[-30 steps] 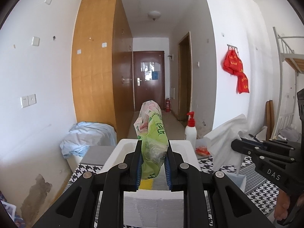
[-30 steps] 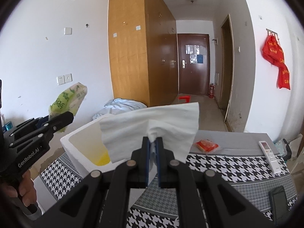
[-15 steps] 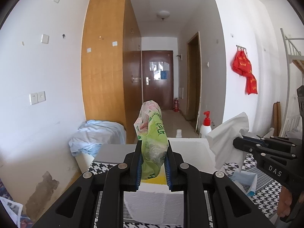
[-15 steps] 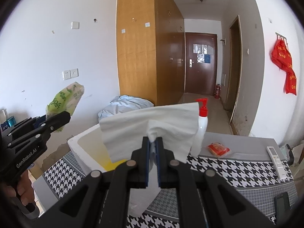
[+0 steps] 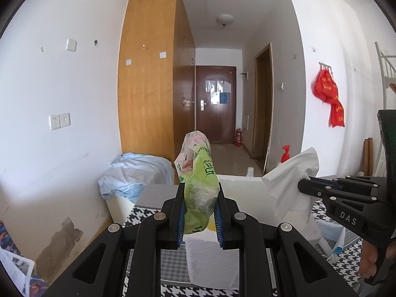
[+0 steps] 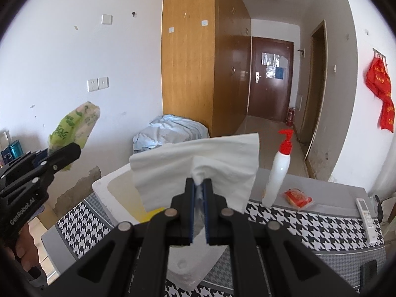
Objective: Organize soft objects
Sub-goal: 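Carry both items over the white foam box and release the tissues with the right tool, then lower the snack bag into the foam box and open the left tool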
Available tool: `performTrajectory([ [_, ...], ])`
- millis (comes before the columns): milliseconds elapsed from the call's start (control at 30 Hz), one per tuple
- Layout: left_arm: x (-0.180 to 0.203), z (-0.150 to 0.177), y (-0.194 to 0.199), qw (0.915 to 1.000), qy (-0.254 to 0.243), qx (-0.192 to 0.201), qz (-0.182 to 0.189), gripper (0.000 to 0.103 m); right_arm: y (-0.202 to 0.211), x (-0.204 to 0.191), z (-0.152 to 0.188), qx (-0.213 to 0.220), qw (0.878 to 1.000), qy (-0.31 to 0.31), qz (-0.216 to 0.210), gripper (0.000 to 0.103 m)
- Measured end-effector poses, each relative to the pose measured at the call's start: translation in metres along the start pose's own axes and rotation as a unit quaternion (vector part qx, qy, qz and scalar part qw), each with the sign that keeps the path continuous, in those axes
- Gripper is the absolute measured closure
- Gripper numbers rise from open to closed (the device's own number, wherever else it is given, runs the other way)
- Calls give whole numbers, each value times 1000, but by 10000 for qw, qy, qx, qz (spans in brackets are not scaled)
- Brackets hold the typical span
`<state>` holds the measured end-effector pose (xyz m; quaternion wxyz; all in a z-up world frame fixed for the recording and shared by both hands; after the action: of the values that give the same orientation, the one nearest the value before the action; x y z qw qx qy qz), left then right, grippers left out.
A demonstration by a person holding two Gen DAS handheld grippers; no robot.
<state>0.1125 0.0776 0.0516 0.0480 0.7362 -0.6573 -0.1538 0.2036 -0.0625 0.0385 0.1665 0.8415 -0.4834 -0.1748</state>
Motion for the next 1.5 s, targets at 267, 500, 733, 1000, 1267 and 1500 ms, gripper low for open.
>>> performTrajectory([
  [267, -5, 5, -2, 10000, 55, -29, -25, 82, -18, -3, 0, -221, 9997, 35, 14, 94],
  [500, -5, 4, -5, 9999, 101, -45, -46, 82, -29, -10, 3, -387, 9992, 119, -9, 94],
  [733, -4, 5, -6, 9999, 128, -83, -58, 82, -39, -11, 7, -587, 9982, 137, -25, 42],
  [1000, -2, 4, -8, 9999, 144, -88, -25, 82, -24, -14, 4, -339, 9992, 180, -128, 23],
  [1267, 2, 5, -12, 9999, 94, -107, 80, 82, -10, -5, 5, -218, 9996, 146, -68, 22],
  [1500, 9, 1, -15, 9997, 68, -88, 216, 82, 5, 5, 6, -25, 10000, 75, 12, 16],
])
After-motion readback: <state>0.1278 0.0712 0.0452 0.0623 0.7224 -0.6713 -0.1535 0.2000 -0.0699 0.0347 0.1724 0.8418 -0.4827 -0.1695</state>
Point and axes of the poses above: each gripper's, at about its wrist camera, not at the fingertips, and y roughly against the way its jaws point, x to its right, z to its underside, the point moved 4 cm from there along -y, roughly the way its jaws point, and after that the axes turned 10 degrees about -y, right-handed, at the moved point
